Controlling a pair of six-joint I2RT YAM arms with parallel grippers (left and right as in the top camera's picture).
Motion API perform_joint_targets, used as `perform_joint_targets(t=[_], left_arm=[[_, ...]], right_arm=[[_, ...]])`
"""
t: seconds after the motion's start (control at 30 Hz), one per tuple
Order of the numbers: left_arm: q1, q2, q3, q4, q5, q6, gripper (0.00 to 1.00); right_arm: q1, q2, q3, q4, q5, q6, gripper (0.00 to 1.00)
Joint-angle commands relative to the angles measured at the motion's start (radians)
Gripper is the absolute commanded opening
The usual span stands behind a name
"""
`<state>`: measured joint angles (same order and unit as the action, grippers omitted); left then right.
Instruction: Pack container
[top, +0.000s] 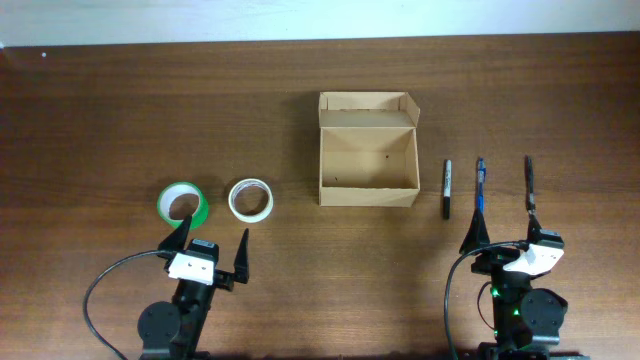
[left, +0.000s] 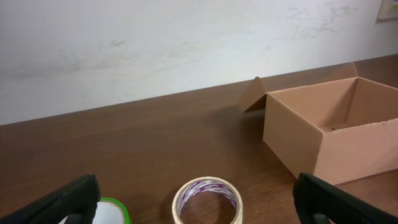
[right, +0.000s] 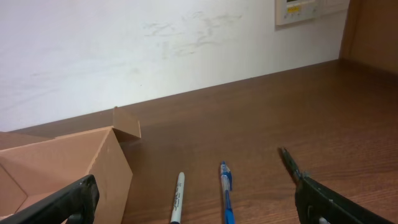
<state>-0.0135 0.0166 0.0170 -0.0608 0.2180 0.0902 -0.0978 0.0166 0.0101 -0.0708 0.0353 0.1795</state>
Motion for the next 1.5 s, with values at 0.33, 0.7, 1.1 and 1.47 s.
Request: perform_joint_targets(t=[0.33,0.7,1.1,1.47], left_arm=[[0.006,-0.01,0.026,0.025,0.134,-0.025,0.99],[0.005,0.158,0.512,-0.299,0.222,-0.048,0.99],[0.005,0.673,1.386,-0.793,0.327,-0.052,1.0],[0.005,0.713,1.588,-0.824,0.468,-0.051,0.99]], right_arm=[[-0.007,-0.006,0.06,-0.1,-0.251,0.039,0.99],[-0.007,0.014,0.602,-0.406,-0.447,-0.069,0.99],[-0.007,0.528,1.415,-1.08,-0.64,-0.092,0.99],[-0.007,0.822,1.759,-1.5,-0.708,-0.253,0.99]])
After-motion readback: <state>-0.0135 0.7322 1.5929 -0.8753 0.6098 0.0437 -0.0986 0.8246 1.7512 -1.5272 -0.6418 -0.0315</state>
